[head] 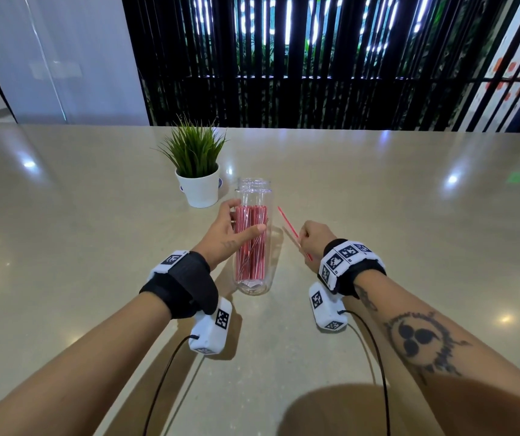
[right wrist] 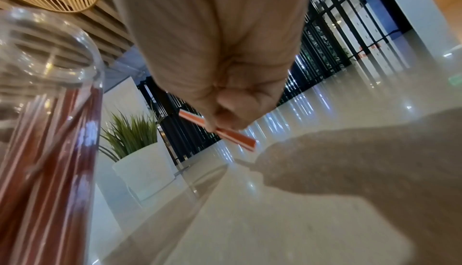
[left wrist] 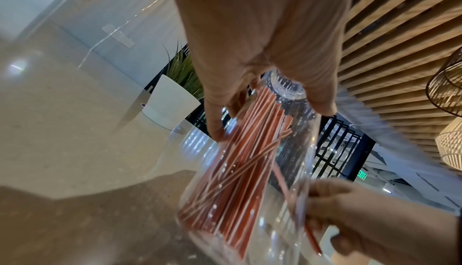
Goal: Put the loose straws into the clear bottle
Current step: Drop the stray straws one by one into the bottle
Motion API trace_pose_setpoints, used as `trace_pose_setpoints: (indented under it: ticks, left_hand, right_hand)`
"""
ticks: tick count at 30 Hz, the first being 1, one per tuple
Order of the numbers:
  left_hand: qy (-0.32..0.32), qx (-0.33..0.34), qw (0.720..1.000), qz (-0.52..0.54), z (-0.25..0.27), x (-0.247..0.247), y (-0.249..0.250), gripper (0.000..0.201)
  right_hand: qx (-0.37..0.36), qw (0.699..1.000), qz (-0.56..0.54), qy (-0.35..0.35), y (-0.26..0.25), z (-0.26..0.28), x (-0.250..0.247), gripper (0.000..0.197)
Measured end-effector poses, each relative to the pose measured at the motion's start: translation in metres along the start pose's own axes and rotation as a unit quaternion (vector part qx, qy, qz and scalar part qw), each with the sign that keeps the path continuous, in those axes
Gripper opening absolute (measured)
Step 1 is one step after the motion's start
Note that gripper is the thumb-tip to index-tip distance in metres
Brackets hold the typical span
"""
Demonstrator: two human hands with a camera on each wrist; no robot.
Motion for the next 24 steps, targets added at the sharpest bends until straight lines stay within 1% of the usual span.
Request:
trace_pose_setpoints:
  ticks: [2,4,7,10,12,15,17,21,24]
  left_hand:
    - [0.001,0.0,1.0,-0.002,0.0,0.0,0.0,0.068]
    - [0.004,0.001,1.0,-0.001,0.0,0.0,0.001,0.069]
    - [0.006,-0.002,1.0,-0.001,-0.001,0.001,0.002,0.07]
    - [0.014,0.004,1.0,0.008,-0.002,0.0,0.005,0.073]
    - [0.032,0.008,0.999,0.018,-0.002,-0.005,0.006,0.078]
    - [0.057,0.008,0.998,0.027,-0.004,-0.016,0.004,0.074]
    - [0.078,0.009,0.996,0.031,-0.005,-0.026,0.003,0.069]
    - [0.124,0.023,0.991,0.044,-0.006,-0.042,0.001,0.063]
    - [0.14,0.03,0.988,0.062,-0.005,-0.051,0.001,0.066]
  right_hand:
    - [-0.01,0.991,-0.123,0.048,-0.009,-0.004,-0.017,0.021]
    - [-0.013,0.973,-0.22,0.068,-0.021,-0.006,-0.033,0.016]
    - [-0.05,0.95,-0.295,0.089,-0.05,-0.007,-0.058,0.012]
    - [-0.102,0.934,-0.32,0.126,-0.076,-0.007,-0.082,0.009]
    - [-0.13,0.923,-0.328,0.151,-0.093,-0.006,-0.096,0.009]
    - [-0.164,0.905,-0.35,0.177,-0.117,-0.003,-0.107,0.009]
    - [-0.178,0.899,-0.359,0.178,-0.133,-0.001,-0.107,0.009]
    - [-0.186,0.895,-0.371,0.162,-0.159,0.002,-0.1,0.009]
    - [-0.203,0.912,-0.319,0.16,-0.176,0.002,-0.094,0.011]
Point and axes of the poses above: each hand's wrist, its own z-axis away from the middle knuckle, its own x-axis out of the palm, y = z × x, the point moved 8 cm from there along -z, towards the middle knuckle, and after that the axes turned 13 degrees about y, right-handed, at the moved point
